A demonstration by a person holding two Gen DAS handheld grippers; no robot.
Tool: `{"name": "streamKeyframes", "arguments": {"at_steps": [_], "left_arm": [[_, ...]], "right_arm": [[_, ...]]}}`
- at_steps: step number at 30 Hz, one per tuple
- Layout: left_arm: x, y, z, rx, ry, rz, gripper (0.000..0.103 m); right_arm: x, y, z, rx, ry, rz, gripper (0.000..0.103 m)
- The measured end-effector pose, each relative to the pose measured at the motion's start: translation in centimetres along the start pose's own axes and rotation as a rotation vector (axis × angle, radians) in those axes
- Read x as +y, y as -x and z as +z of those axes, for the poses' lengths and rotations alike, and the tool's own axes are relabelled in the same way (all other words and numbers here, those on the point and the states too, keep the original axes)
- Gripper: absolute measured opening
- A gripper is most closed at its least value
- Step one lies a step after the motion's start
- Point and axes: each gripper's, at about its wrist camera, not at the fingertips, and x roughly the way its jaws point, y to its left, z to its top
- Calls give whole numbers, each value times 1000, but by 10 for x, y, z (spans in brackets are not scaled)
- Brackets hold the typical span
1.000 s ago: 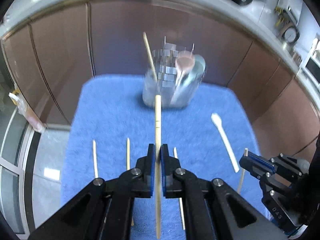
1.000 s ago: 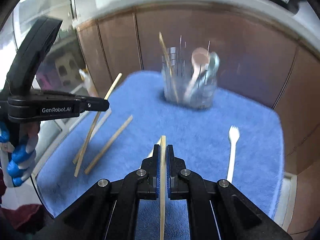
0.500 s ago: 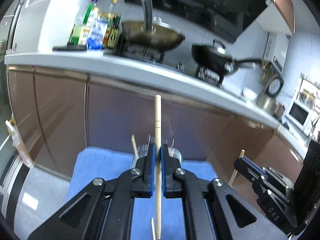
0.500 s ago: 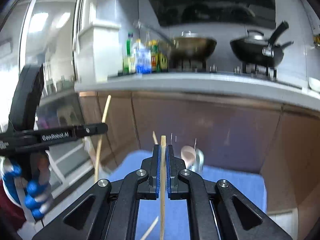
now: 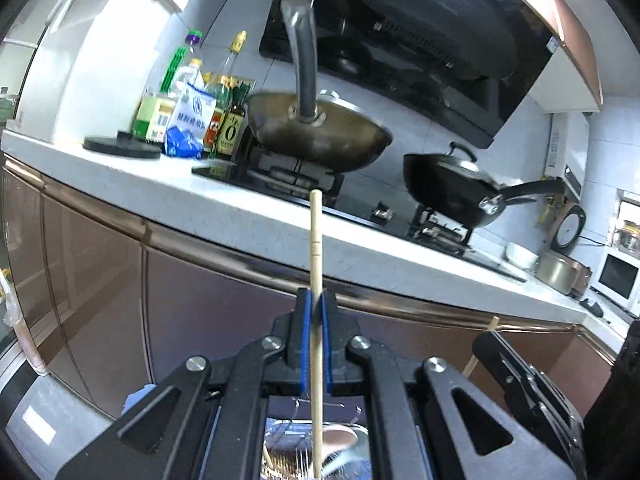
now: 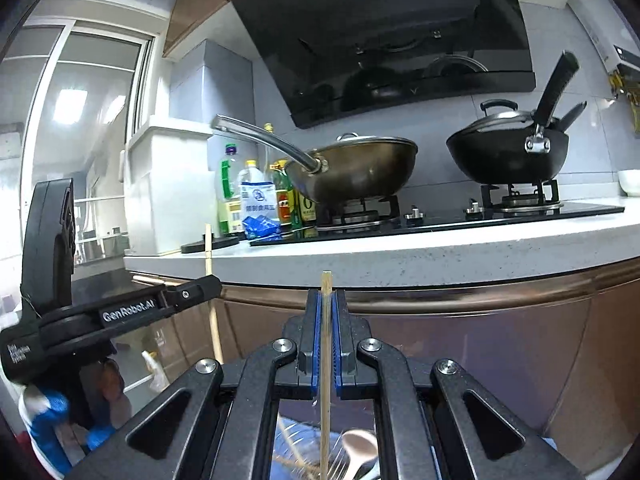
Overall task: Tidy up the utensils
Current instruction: 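Carry both chopsticks up and lower them into the clear holder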
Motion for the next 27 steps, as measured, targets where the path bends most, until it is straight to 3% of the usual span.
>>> {"name": "streamKeyframes", "arguments": {"at_steps": [9, 21, 27], "left_arm": [[19, -64, -46, 58, 27, 35, 5], [9, -74, -70, 28, -27, 75, 5], [8, -75, -80, 16, -37, 83, 5]], "right_arm": [[-17, -35, -35, -7, 11, -26, 5], [-23, -36, -35, -52, -6, -16, 5], [-24, -40, -55, -11, -3, -24, 5]]}}
